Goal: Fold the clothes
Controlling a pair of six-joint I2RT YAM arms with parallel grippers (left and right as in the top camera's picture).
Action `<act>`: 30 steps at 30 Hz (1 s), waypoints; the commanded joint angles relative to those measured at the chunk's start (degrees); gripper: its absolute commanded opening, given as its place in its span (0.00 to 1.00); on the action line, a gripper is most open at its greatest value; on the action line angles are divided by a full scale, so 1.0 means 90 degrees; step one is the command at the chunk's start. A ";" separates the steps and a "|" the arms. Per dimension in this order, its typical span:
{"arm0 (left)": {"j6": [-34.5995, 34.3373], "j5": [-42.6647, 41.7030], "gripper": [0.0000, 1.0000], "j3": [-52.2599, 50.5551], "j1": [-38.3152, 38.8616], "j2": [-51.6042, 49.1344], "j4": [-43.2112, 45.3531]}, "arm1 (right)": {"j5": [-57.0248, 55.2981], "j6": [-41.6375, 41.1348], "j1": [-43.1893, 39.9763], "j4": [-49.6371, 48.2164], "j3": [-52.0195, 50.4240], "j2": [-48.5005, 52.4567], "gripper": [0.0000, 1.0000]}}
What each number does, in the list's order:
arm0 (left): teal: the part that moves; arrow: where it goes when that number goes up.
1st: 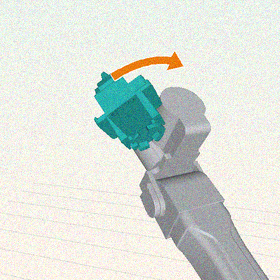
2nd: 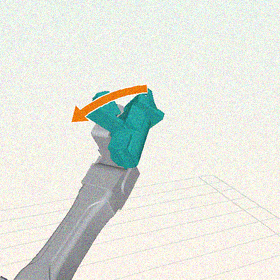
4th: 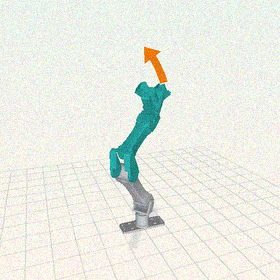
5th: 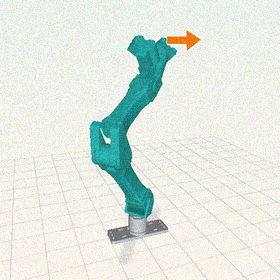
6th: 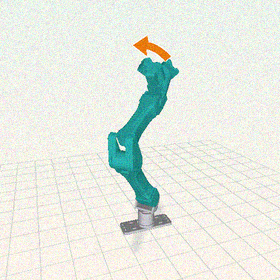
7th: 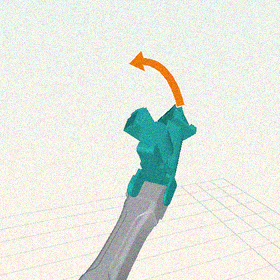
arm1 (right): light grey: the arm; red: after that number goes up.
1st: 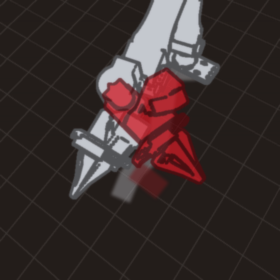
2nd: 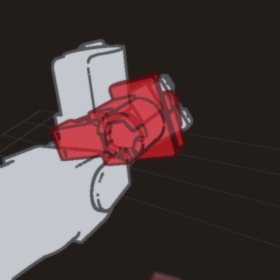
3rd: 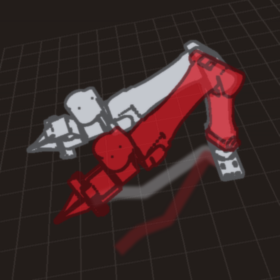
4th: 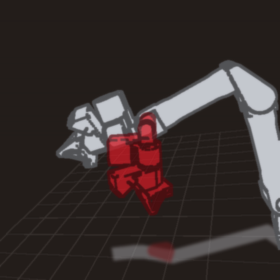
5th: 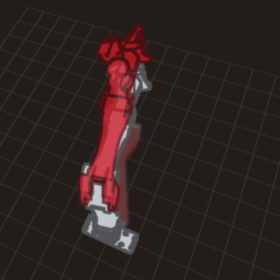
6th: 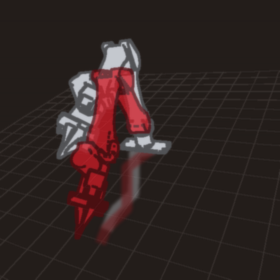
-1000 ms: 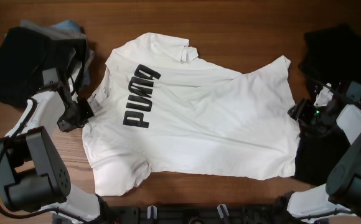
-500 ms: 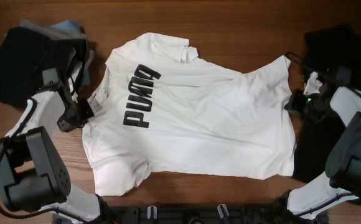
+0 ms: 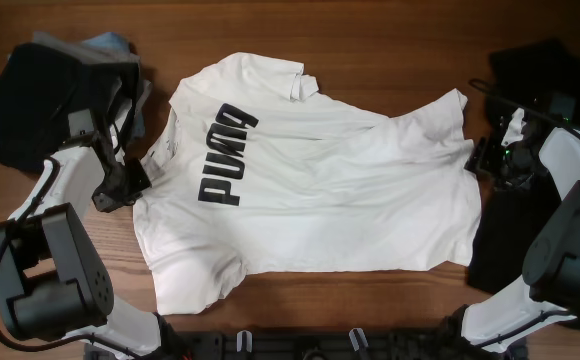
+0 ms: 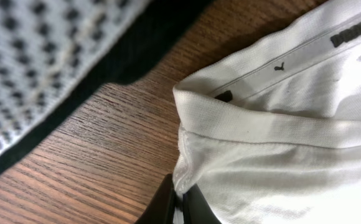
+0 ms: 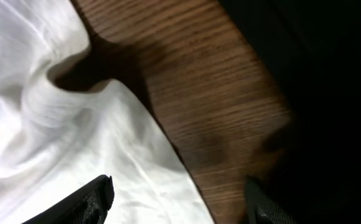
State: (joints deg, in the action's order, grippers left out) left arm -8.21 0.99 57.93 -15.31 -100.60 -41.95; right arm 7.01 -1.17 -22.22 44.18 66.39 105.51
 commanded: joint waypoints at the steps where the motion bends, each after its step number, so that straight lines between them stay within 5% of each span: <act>1: 0.0029 -0.0032 0.04 0.0005 0.0010 0.0119 0.0002 | -0.0114 0.0138 0.0010 0.0056 0.0068 0.0272 0.68; 6: 0.0029 -0.0034 0.04 0.0005 0.0010 0.0119 0.0000 | 0.0036 0.0138 0.0418 0.0015 0.0068 0.0877 0.62; 12: 0.0029 -0.0034 0.04 0.0005 0.0010 0.0119 0.0000 | -0.0095 0.0634 0.0585 0.0542 0.0070 0.0942 0.28; 15: 0.0029 -0.0034 0.04 0.0005 0.0010 0.0119 0.0000 | -0.0427 0.0631 0.0578 0.0772 0.0070 0.0942 0.54; 17: 0.0029 -0.0034 0.04 0.0005 0.0010 0.0119 -0.0005 | -0.0447 0.0631 0.0578 0.0857 0.0068 0.0942 0.58; 21: 0.0029 -0.0058 0.04 0.0005 0.0010 0.0119 0.0002 | -0.0588 0.0452 0.0423 0.0782 0.0070 0.0942 0.60; 23: 0.0029 -0.0165 0.04 0.0005 0.0010 0.0119 0.0024 | -0.0153 0.0435 0.0323 0.0605 0.0151 0.0942 0.34; 24: 0.0029 -0.0175 0.04 0.0005 0.0010 0.0119 0.0027 | 0.0056 0.0393 0.0316 0.0512 0.0182 0.0942 0.34; 30: 0.0029 -0.0175 0.04 0.0005 0.0010 0.0119 0.0029 | 0.0884 -0.0223 0.0316 0.0017 0.0520 0.0848 0.56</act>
State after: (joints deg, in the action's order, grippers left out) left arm -8.21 0.12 57.93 -15.31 -100.60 -41.87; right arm 11.90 0.08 -19.62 44.60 69.54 111.07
